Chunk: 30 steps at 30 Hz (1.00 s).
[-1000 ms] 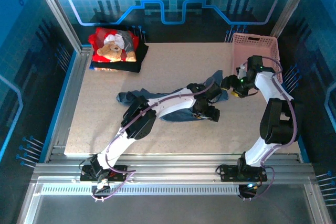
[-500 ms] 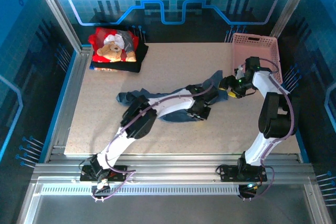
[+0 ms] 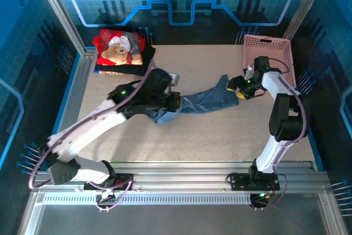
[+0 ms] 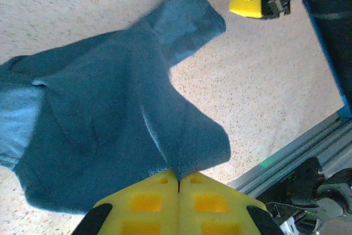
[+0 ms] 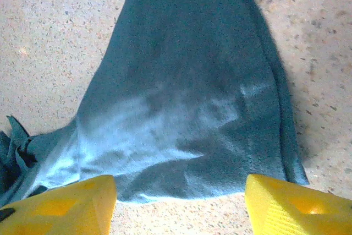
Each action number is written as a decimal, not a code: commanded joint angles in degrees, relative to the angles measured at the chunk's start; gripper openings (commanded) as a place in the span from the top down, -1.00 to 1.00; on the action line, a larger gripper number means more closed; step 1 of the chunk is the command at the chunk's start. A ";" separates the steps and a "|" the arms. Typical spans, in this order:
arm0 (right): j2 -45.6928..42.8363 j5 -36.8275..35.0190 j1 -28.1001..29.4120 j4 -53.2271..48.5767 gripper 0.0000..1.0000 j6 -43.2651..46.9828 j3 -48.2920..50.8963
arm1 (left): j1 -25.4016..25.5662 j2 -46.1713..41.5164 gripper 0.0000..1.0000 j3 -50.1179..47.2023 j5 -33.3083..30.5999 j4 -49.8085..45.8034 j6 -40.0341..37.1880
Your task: Fold and stack the t-shirts
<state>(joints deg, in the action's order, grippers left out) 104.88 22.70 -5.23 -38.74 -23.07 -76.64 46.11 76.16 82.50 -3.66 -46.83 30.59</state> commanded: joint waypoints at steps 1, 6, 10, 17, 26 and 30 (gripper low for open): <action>1.10 -0.92 1.82 -0.87 -0.29 -0.75 -3.08 | -2.00 -8.55 1.00 -6.41 -1.54 1.47 2.42; 0.81 -3.72 2.86 -0.93 -0.29 -1.75 -2.50 | -4.44 -26.48 1.00 -17.46 -4.24 0.69 5.78; 0.97 -4.41 2.94 0.13 -0.29 -3.16 -2.28 | -4.79 -35.98 1.00 -26.39 -3.08 -1.44 8.59; 7.06 -5.54 8.65 -3.12 -0.30 1.22 -13.97 | -4.78 -35.12 1.00 -40.11 1.24 0.89 16.61; 21.51 -12.16 22.25 -13.36 -0.23 16.15 -35.62 | -5.20 -35.13 1.00 -47.08 -2.36 -2.86 25.75; 26.32 -16.40 26.96 -15.35 -0.16 18.23 -39.42 | -5.35 -35.06 1.00 -46.40 -2.67 -2.21 25.12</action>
<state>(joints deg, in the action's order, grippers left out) 127.92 10.41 19.77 -48.56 -9.21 -113.97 41.34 41.56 35.94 -4.99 -49.19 54.15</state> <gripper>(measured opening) 0.586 0.052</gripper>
